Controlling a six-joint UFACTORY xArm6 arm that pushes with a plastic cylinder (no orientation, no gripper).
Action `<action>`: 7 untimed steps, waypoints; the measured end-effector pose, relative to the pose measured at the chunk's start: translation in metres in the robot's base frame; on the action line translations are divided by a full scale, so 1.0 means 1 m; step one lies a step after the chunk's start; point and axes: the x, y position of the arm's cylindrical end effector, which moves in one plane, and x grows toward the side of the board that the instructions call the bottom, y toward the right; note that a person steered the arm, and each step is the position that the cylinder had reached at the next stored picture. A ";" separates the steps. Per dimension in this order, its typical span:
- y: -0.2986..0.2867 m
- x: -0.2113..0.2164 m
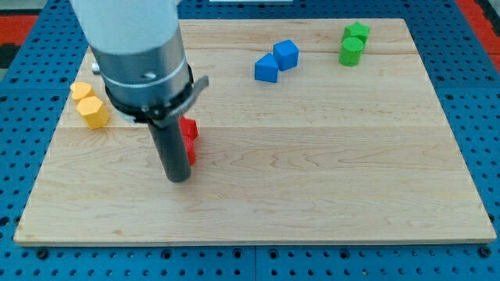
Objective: Push the blue cube to the top right side of the red star
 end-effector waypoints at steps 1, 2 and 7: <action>0.000 -0.037; 0.003 -0.063; 0.165 -0.042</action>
